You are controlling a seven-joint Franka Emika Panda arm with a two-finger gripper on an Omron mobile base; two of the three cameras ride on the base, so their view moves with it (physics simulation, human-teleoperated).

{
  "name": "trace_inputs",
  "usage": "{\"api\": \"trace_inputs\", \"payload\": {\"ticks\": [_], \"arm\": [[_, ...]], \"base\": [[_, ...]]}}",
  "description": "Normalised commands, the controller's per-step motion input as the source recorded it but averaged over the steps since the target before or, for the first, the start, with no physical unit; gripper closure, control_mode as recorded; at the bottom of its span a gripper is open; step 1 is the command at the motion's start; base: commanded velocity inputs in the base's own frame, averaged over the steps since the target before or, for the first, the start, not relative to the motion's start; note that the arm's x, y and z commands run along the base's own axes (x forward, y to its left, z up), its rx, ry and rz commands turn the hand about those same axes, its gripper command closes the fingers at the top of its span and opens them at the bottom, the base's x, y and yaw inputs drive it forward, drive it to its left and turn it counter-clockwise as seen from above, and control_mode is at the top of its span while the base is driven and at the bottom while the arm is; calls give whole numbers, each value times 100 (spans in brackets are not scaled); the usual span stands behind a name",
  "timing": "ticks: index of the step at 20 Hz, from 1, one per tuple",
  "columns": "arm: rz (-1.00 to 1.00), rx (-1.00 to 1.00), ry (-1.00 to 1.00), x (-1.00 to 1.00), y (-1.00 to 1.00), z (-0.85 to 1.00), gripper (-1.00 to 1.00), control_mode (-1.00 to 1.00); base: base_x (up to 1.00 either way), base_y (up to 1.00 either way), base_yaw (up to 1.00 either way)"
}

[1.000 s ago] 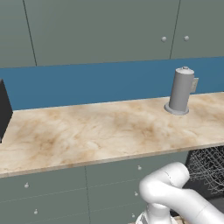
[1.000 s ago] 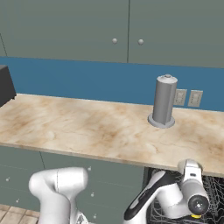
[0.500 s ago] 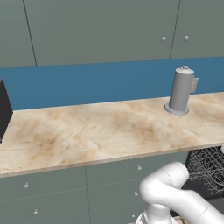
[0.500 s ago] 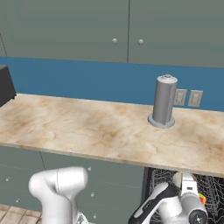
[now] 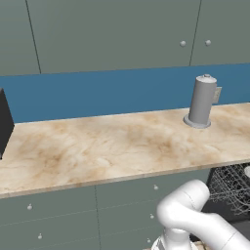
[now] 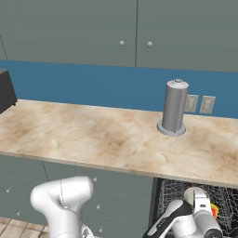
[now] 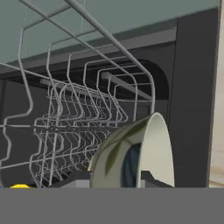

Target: Pick up the cup and bowl from the counter, place them in the dishwasher, and close the dishwasher door.

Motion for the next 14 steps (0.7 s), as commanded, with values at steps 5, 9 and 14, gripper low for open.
{"api": "trace_inputs", "payload": {"ticks": [5,9,14], "arm": [[0,1,3,28,-20,-46,100,-100],[2,2,3,1,-11,-61,100,-100],[10,0,5,-26,-1,-79,100,-100]], "base": [[0,0,0],[0,0,0],[0,0,0]]}}
